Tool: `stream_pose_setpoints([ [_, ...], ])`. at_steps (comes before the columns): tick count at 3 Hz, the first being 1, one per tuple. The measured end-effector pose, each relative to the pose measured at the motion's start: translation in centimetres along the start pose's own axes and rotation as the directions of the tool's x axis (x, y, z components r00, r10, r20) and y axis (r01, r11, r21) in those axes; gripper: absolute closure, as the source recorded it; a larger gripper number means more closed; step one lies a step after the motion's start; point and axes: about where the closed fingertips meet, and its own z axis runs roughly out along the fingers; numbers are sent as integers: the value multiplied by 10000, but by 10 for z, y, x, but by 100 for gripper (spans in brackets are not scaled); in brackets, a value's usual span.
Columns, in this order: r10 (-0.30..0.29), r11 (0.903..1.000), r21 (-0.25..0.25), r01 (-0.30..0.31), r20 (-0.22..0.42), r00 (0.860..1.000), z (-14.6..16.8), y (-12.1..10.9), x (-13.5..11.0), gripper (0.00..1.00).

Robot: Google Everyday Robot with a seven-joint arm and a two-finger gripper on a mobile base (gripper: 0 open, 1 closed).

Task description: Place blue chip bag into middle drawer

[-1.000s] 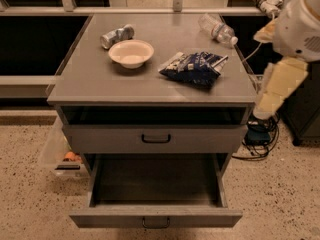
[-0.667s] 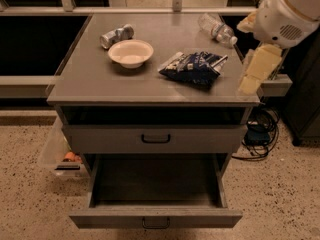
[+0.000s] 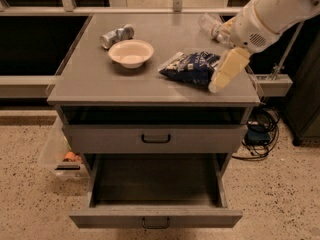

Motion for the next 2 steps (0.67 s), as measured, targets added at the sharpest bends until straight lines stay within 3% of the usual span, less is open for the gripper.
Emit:
stream_pose_setpoints([
  [1, 273, 9994, -229, -262, 514, 9983, 42, -4, 0, 0],
  [2, 566, 9974, -484, -537, 602, 9966, 85, 0, 6, 0],
])
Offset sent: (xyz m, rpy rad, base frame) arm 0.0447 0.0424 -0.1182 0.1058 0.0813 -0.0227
